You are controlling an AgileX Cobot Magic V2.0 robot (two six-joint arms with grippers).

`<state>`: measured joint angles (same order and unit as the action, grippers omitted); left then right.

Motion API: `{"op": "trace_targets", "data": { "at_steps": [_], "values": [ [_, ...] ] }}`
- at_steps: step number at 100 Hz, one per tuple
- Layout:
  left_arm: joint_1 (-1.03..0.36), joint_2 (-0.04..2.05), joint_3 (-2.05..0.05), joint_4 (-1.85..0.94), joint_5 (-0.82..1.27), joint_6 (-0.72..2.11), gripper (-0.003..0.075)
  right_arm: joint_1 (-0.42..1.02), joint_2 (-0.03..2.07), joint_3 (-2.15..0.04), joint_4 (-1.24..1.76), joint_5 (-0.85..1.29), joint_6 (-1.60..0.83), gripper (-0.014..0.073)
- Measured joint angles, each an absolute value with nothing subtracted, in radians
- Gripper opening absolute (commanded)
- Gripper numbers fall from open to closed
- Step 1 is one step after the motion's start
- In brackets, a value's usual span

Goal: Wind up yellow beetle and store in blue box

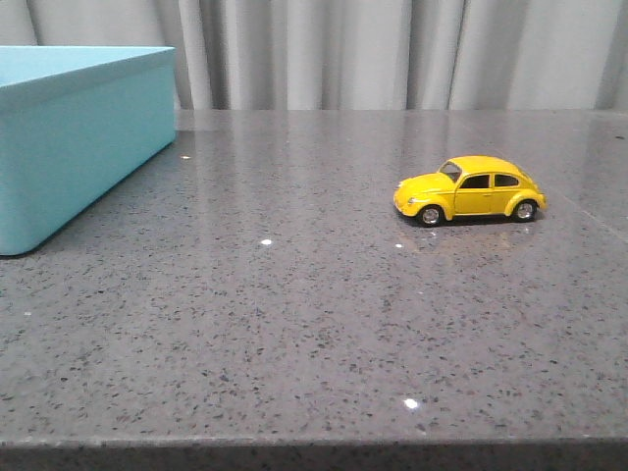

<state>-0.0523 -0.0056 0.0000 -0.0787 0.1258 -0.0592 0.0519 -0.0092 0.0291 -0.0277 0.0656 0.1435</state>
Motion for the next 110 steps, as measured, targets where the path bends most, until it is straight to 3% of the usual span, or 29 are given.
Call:
{"op": "trace_targets", "data": {
  "at_steps": [62,94,110],
  "values": [
    [-0.052,-0.006,0.000,-0.079,0.126,-0.059,-0.0019,0.052,-0.009,0.029,-0.028,0.060,0.144,-0.0067],
    [-0.052,-0.006,-0.006,-0.079,0.071,-0.059,-0.0019,0.052,-0.009,0.029,-0.028,-0.092,0.144,-0.0067],
    [-0.052,-0.006,-0.056,-0.080,0.073,-0.059,-0.0019,0.052,-0.009,-0.031,-0.028,-0.040,0.145,-0.0058]
  ]
}}
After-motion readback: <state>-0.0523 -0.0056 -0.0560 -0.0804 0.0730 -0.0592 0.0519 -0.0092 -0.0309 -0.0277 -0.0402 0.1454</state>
